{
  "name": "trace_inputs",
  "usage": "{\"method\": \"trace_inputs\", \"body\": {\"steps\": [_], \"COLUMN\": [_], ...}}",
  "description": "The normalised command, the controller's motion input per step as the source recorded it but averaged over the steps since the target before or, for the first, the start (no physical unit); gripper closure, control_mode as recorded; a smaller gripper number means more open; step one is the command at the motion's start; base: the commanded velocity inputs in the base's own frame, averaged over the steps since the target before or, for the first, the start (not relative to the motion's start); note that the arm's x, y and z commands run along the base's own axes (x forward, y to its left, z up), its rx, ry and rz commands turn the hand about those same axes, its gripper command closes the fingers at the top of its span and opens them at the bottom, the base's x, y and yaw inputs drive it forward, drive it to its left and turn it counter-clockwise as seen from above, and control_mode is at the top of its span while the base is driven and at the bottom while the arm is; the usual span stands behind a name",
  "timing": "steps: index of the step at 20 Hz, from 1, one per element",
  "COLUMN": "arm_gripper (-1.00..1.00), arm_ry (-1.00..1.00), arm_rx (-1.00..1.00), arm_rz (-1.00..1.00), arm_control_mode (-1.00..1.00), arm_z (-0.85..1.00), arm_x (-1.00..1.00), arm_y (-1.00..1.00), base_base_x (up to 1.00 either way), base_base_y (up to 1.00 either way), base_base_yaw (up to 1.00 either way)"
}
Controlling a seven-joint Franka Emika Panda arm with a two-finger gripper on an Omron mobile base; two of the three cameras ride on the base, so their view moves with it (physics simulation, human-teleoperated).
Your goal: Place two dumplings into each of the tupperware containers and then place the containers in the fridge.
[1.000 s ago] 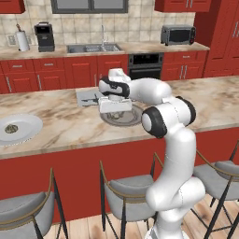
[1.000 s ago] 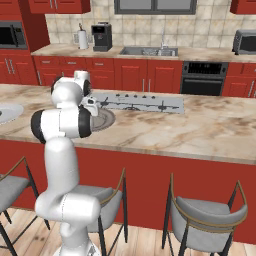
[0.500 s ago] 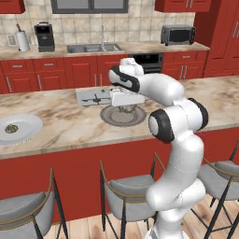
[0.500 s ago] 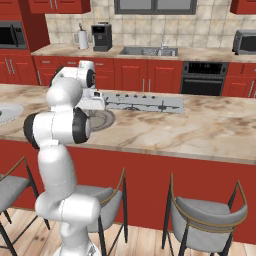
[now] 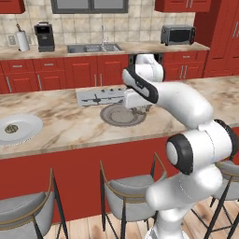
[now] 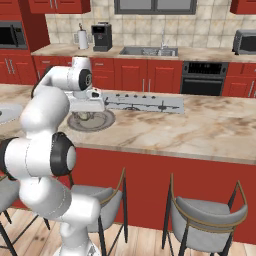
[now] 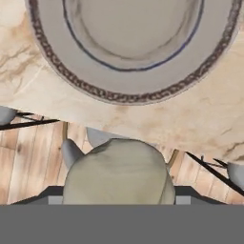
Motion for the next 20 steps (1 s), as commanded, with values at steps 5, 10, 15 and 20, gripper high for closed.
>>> {"method": "trace_inputs", "body": {"steps": [5,10,15,20], "arm_gripper": [1.00,1.00,1.00,1.00], "arm_ry": [-0.12,0.04,0.17,0.19], "arm_rx": [0.05,0.00,-0.01,-0.03], "arm_rz": [-0.04,-0.14,-0.09,-0.07], "arm_control_mode": [-1.00,-1.00,-1.00,-1.00], "arm_z": [0.01,0.12,0.34,0.19], "arm_x": [-1.00,-0.52,-0.13,-0.03], "arm_y": [-0.17,0.00,0.02,0.06], "base_base_x": [0.00,0.00,0.00,0.00], "base_base_y": [0.00,0.00,0.00,0.00], "base_base_yaw": [0.00,0.00,0.00,0.00]}}
